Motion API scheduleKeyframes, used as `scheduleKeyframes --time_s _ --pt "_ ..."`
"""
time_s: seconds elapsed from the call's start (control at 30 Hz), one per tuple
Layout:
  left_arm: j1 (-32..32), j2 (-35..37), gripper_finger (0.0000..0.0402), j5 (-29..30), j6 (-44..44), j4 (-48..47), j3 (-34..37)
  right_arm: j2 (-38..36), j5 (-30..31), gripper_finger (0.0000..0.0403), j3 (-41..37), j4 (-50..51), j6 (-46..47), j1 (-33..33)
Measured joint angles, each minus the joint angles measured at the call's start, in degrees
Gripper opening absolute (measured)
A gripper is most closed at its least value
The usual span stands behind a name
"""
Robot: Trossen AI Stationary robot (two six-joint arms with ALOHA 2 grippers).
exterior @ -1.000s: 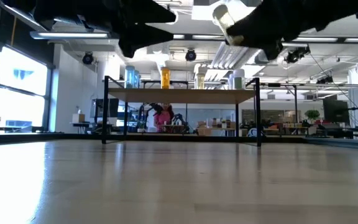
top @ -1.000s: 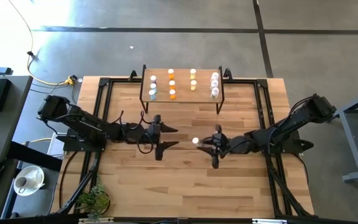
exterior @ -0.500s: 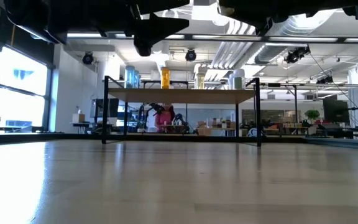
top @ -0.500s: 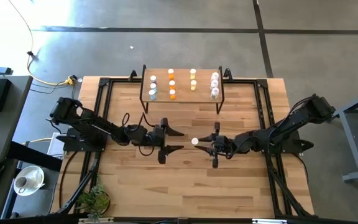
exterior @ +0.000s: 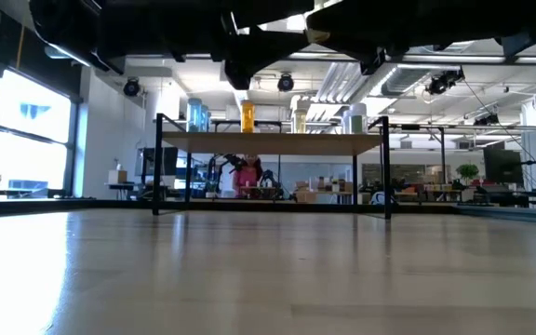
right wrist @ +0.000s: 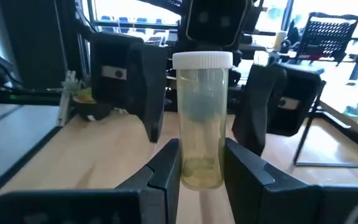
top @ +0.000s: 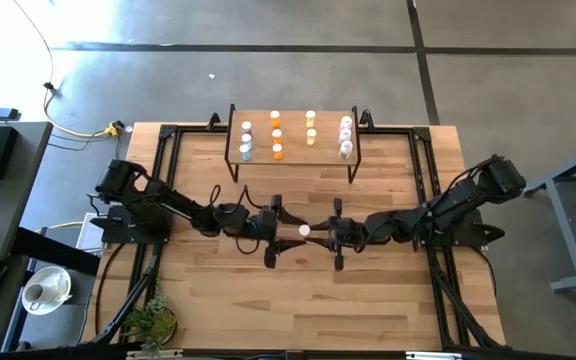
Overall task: Pick and place medicine bottles onto shelf by color
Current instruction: Put the yellow pill bottle on the shelf aligned with the other yellow pill bottle
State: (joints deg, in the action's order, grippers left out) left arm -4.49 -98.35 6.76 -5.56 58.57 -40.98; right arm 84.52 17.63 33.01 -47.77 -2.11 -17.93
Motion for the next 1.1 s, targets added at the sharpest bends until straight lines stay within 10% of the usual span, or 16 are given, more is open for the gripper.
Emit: scheduleKeyframes --time_s 1.1 --pt "-0.09 0.07 0.0243 -0.59 -0.24 0.02 -2.49 -0.01 -6.0 0.0087 0.0 -0.55 4.67 1.84"
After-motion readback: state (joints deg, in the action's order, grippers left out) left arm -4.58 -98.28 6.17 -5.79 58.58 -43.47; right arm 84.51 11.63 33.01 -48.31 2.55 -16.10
